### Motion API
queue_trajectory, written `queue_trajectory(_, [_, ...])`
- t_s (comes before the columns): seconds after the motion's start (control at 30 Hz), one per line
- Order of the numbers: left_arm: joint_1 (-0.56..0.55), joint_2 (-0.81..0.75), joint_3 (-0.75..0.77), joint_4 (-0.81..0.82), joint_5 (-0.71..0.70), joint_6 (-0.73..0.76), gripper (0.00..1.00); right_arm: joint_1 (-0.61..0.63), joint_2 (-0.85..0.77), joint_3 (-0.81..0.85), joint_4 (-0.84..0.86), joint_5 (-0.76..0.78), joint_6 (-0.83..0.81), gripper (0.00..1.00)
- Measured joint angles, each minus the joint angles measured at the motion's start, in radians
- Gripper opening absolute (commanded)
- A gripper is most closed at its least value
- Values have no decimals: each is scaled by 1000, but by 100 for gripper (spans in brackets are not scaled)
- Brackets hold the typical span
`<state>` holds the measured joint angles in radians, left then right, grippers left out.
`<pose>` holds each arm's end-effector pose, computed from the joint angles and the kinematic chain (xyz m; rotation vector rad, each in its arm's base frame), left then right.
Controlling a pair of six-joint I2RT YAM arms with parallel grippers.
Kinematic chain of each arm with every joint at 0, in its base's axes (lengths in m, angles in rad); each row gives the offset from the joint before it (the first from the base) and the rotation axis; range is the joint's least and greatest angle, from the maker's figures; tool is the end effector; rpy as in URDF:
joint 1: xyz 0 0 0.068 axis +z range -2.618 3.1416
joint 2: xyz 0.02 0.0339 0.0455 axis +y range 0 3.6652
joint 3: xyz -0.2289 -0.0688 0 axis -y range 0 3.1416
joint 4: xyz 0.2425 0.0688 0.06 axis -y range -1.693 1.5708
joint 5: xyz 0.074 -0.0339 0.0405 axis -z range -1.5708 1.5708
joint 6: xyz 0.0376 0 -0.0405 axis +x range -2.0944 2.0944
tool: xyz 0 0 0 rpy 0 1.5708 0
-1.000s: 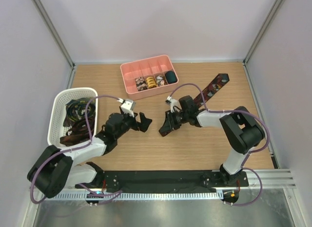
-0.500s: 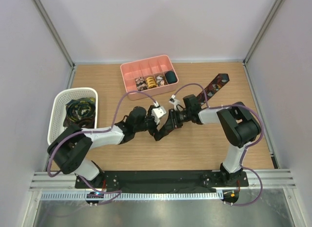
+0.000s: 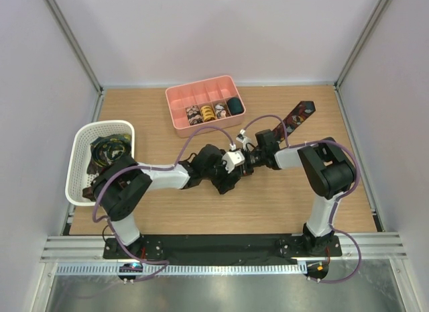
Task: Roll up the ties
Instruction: Roll the tie
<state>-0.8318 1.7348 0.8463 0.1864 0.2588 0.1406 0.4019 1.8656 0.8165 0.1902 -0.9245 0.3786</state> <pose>0.2226 -0.2586 0.1177 1.2114 1.9915 -0.6505 0.2851 0.1538 0.0790 -0.4801 2.4329 1.4684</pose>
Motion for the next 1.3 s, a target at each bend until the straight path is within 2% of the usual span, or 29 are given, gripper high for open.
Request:
queue_trajectory(0.3, [-4,49,44,-36,-59,3,71,-5,14,7,1,-15,2,1])
queue_trajectory(0.6, [-10,75,77,-46,-57,6,44,-7,20,15,1,-16,2,1])
queue_trajectory(0.77, [-11,82,87,-52,-58,2,41,-11,27,23,0,-14,2,2])
queue_trajectory(0.83, [-11,83,90,-56,-58,2,41,-12,34,29,-4,-21,2,8])
queue_trajectory(0.87, [-11,84,92,-59,-58,2,38,-13,35,31,-6,-22,2,18])
queue_trajectory(0.97, [-11,85,97,-68,-59,2,36,-13,37,37,-20,-21,1,27])
queue_trajectory(1.07, [-11,85,100,-73,-58,2,36,-13,37,48,-45,-14,-3,28])
queue_trajectory(1.3, [-11,85,100,-73,-57,2,36,-20,37,67,-94,6,-6,40])
